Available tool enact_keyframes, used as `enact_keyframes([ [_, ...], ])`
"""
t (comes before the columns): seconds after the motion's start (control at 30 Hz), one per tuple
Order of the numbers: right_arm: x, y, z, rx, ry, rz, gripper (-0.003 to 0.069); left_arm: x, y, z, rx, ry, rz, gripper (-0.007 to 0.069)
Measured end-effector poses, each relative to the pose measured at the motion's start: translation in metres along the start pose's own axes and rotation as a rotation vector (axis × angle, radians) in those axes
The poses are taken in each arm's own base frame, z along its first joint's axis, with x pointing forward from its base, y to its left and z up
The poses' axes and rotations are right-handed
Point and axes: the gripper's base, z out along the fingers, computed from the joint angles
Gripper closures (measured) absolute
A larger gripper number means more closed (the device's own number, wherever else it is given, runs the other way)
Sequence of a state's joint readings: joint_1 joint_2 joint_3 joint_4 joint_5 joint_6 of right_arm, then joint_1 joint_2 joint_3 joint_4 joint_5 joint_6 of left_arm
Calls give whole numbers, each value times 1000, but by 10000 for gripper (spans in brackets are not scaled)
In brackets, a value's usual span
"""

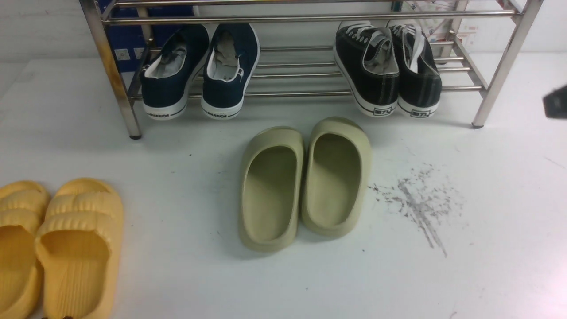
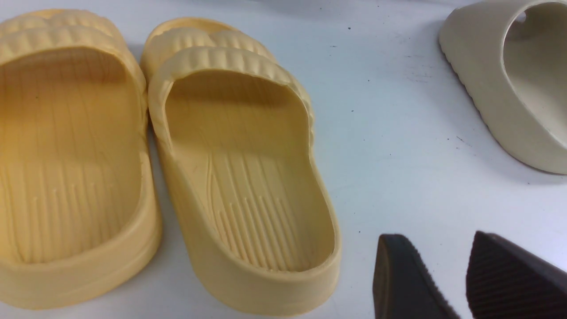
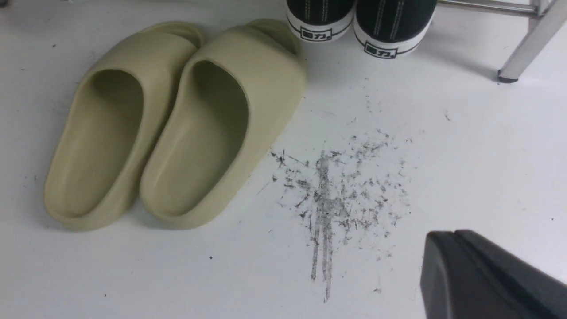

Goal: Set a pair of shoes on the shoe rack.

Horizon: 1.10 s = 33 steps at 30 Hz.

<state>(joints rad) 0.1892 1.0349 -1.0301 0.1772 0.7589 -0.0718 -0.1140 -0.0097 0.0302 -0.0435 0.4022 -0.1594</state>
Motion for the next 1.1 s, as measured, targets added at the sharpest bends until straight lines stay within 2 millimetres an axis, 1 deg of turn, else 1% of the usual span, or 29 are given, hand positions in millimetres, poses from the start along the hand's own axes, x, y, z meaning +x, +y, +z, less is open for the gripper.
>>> enact_keyframes([
  [0.03,12,-1,-4,4,-31,1,644,0,0,0,0,0,0,386],
  [0.07,12,0,-8,3,-41,0,644,0,0,0,0,0,0,386],
  [0.1,28,-1,-14,9,-103,2,643,0,0,0,0,0,0,386],
  [0.13,35,-2,-17,15,-149,0,643,0,0,0,0,0,0,386],
  [0.17,42,-3,-18,21,-190,0,643,0,0,0,0,0,0,386],
  [0.2,49,-4,-23,24,-247,0,642,0,0,0,0,0,0,386],
  [0.23,49,-4,-22,25,-248,0,642,0,0,0,0,0,0,386],
  [0.27,59,-5,-27,29,-301,0,640,0,0,0,0,0,0,386],
  [0.4,79,-6,-27,32,-310,2,638,0,0,0,0,0,0,386],
  [0.7,102,-8,-17,34,-220,12,630,0,0,0,0,0,0,386],
  [0.83,107,-10,-16,48,-195,-12,626,0,0,0,0,0,0,386],
  [0.93,111,-12,-20,79,-207,-61,622,0,0,0,0,0,0,386],
  [1.0,123,-16,-31,133,-246,-107,622,0,0,0,0,0,0,386],
  [1.1,144,-20,-38,175,-292,-94,619,0,0,0,0,0,0,386],
])
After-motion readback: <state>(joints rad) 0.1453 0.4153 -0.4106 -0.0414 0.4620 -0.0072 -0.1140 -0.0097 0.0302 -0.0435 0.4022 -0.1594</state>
